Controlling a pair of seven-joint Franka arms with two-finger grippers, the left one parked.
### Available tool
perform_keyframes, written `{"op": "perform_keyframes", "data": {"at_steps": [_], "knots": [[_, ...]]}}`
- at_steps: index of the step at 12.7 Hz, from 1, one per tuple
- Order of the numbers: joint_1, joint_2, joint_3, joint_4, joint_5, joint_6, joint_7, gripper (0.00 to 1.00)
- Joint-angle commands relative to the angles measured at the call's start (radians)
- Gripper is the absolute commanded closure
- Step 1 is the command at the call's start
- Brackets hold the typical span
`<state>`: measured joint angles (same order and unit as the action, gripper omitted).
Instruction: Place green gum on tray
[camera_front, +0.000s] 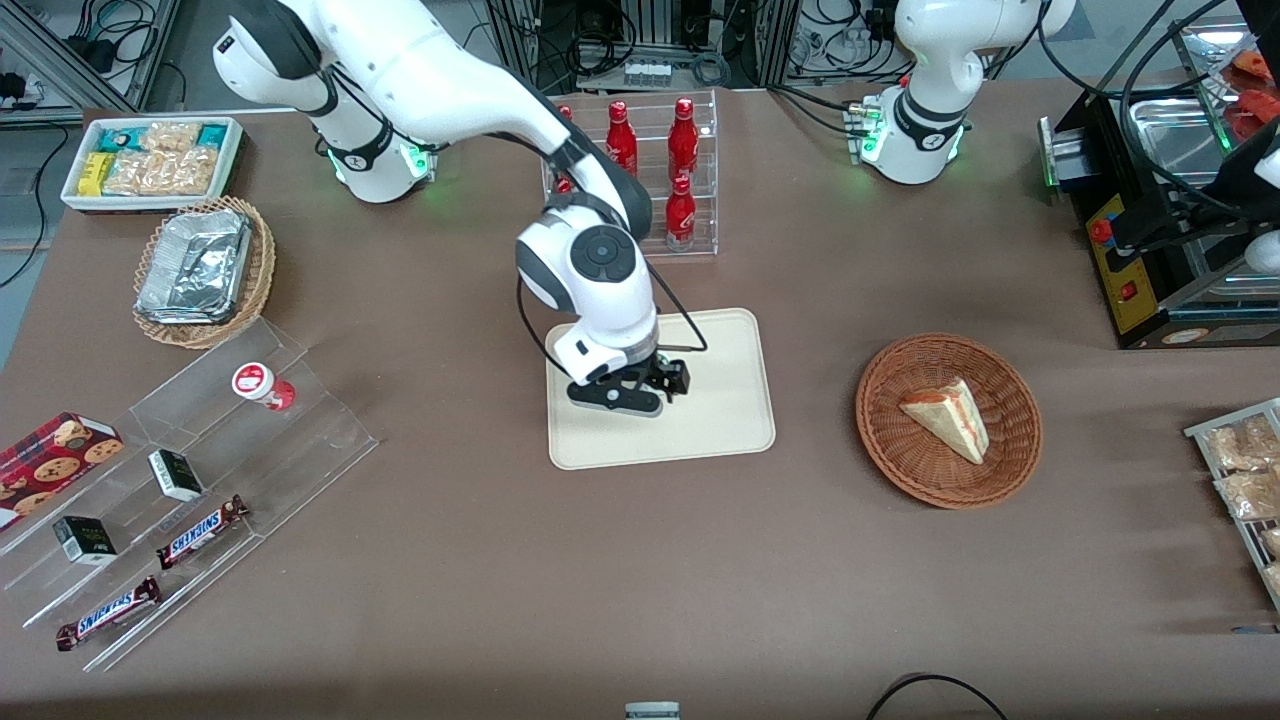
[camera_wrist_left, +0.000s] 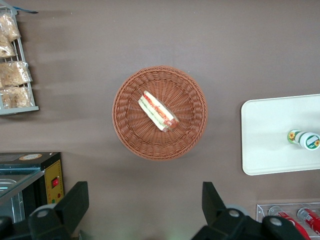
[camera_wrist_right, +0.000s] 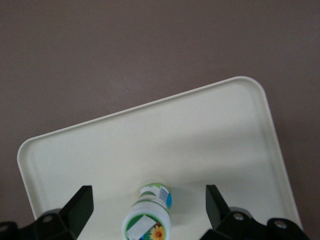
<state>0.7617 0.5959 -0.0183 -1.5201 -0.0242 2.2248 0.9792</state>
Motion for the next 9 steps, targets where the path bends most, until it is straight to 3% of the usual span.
{"op": "perform_keyframes", "data": {"at_steps": [1,7,9], "knots": [[-0.056,-0.173,0.005,-0.032,0.010,-0.230,-0.120,0.00],[-0.318,-0.520,0.003,-0.101,0.052,-0.620,-0.508,0.00],[-0.396,-0.614,0.001,-0.153,0.064,-0.677,-0.606,0.00]]}}
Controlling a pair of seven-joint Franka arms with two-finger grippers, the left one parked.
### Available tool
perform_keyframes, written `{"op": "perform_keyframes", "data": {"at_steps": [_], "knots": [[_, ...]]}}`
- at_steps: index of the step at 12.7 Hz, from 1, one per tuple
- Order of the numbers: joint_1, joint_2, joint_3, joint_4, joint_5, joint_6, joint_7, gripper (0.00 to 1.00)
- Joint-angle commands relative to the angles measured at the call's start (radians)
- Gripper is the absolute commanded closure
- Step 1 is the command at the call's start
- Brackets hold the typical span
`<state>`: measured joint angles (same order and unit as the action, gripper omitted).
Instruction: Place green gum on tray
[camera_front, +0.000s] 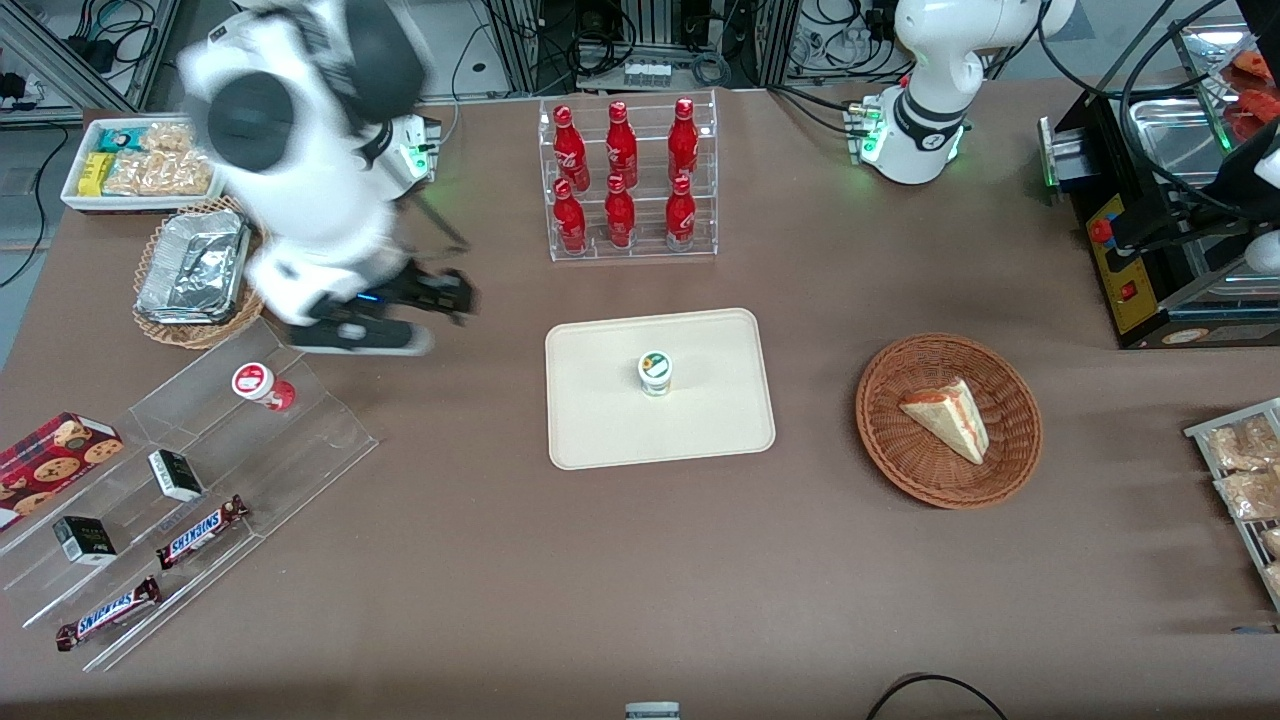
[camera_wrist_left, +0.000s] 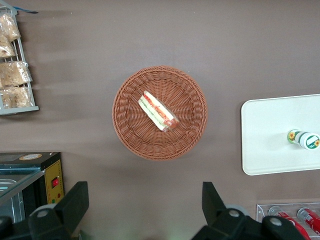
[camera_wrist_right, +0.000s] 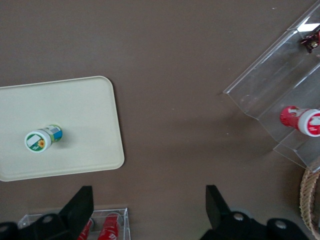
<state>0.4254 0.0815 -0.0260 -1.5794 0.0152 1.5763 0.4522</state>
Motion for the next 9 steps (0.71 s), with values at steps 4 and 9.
{"op": "perform_keyframes", "data": {"at_steps": [4,9], "knots": [[-0.250,-0.250,0.009,-0.211,0.023,-0.073,-0.237,0.00],[-0.419,-0.266,0.011,-0.188,0.012,-0.105,-0.391,0.00]]}}
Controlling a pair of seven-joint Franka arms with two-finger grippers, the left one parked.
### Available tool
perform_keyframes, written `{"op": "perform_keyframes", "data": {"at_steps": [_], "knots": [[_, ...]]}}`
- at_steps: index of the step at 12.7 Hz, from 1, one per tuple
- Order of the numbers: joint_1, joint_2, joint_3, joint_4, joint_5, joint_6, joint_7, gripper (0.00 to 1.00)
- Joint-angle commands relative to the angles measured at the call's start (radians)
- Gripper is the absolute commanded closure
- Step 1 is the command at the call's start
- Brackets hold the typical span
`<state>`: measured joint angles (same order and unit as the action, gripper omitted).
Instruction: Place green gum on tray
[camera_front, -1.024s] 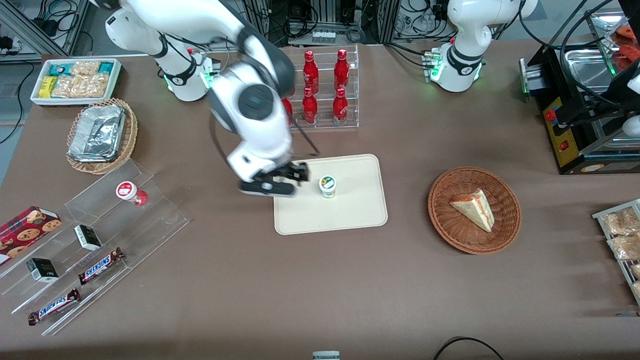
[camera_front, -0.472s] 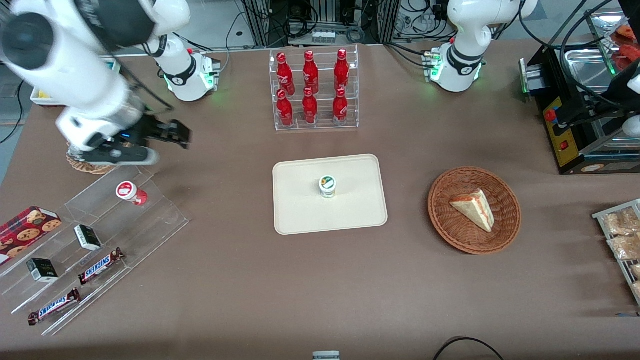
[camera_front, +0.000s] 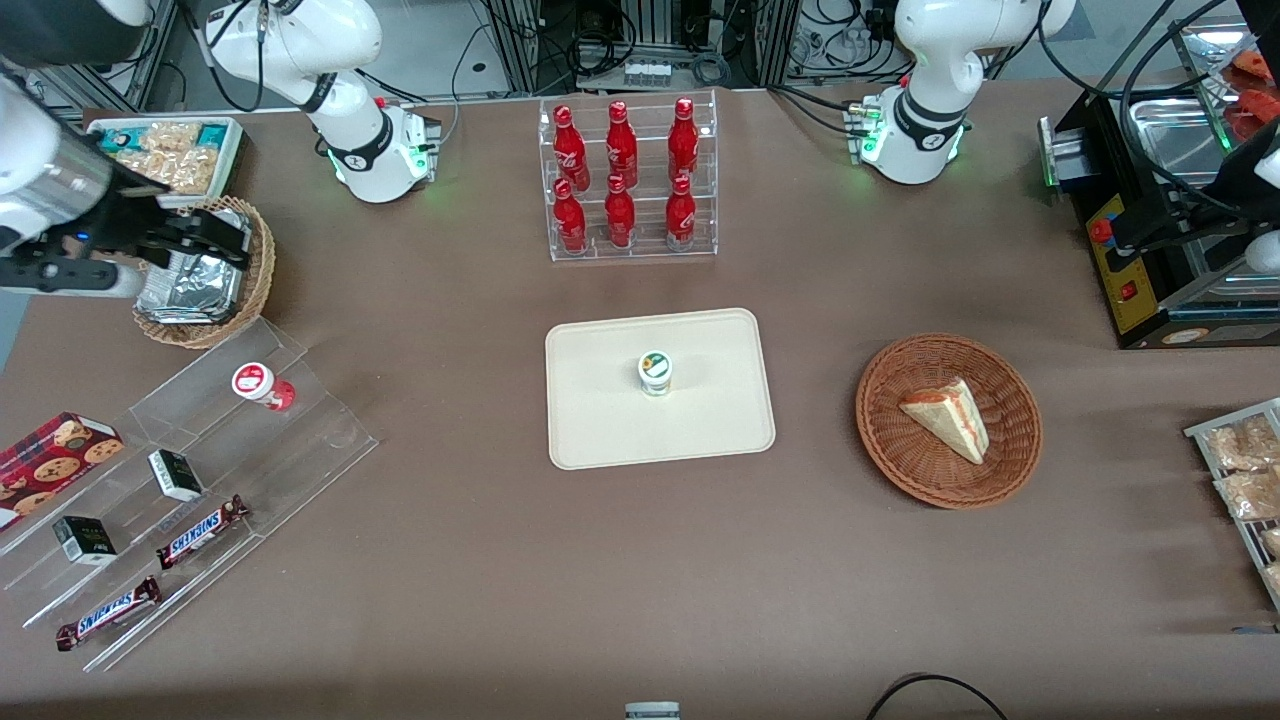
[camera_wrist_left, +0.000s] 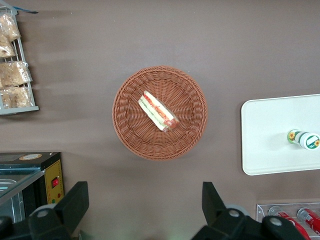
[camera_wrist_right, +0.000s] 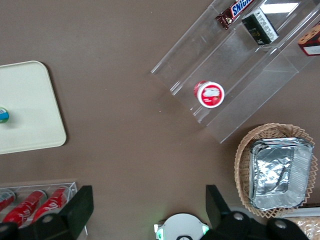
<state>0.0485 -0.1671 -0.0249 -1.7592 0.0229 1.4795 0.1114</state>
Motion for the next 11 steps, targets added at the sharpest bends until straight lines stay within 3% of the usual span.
{"op": "perform_keyframes", "data": {"at_steps": [1,6,11], "knots": [[-0.056,-0.017,0.007,-0.003,0.005,-0.011,-0.080,0.00],[-0.061,0.014,-0.050,0.023,0.005,0.001,-0.144,0.00],[-0.059,0.127,-0.053,0.141,0.003,-0.001,-0.144,0.00]]}}
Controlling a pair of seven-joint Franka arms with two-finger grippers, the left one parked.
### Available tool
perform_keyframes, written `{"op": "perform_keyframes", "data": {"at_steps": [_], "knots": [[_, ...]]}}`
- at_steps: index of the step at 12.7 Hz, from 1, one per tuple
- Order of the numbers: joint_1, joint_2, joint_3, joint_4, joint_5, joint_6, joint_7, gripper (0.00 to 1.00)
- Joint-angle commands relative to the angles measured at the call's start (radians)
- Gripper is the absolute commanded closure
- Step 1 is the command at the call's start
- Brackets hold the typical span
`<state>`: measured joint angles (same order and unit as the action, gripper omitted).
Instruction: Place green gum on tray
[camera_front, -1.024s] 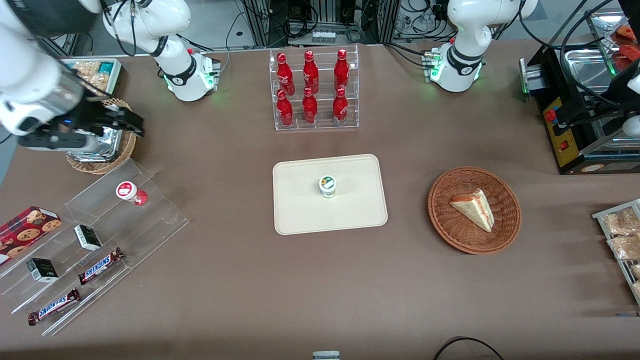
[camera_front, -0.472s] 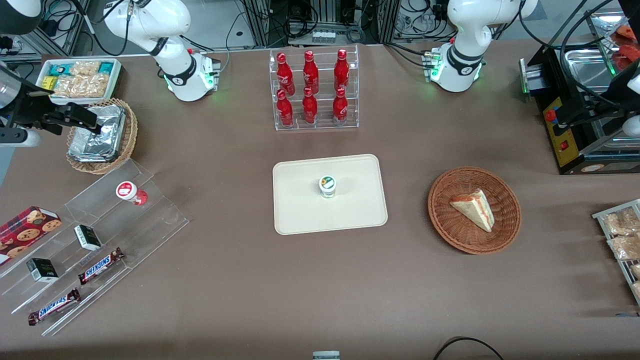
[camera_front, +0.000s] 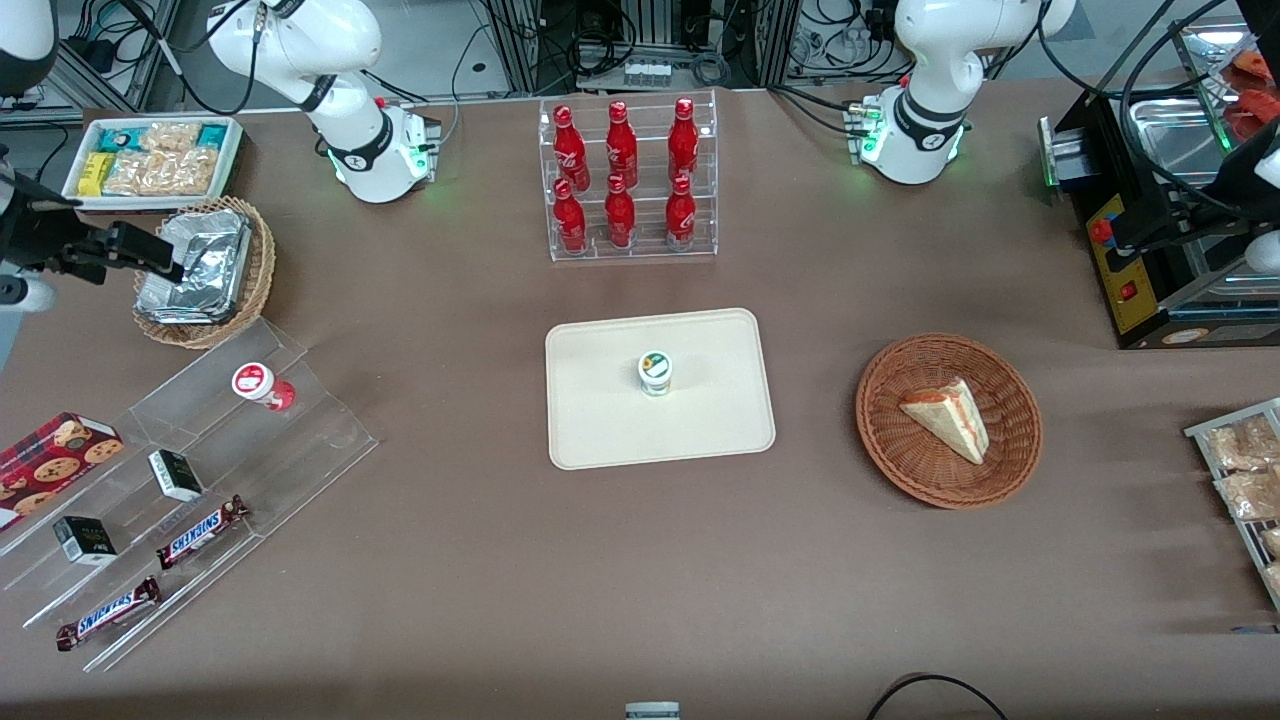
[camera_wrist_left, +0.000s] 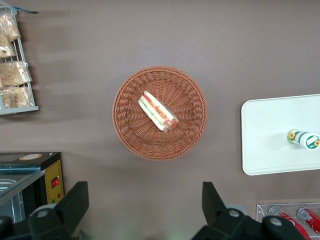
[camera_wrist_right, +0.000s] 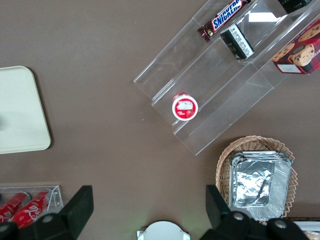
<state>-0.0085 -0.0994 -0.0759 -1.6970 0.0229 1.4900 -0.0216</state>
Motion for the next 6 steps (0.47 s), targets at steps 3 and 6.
{"op": "perform_keyframes", "data": {"at_steps": [3,6], "knots": [[-0.002,0.075,-0.004,0.099,0.003,-0.011,-0.011,0.00],[-0.002,0.073,-0.004,0.103,0.003,-0.011,-0.009,0.00]]}}
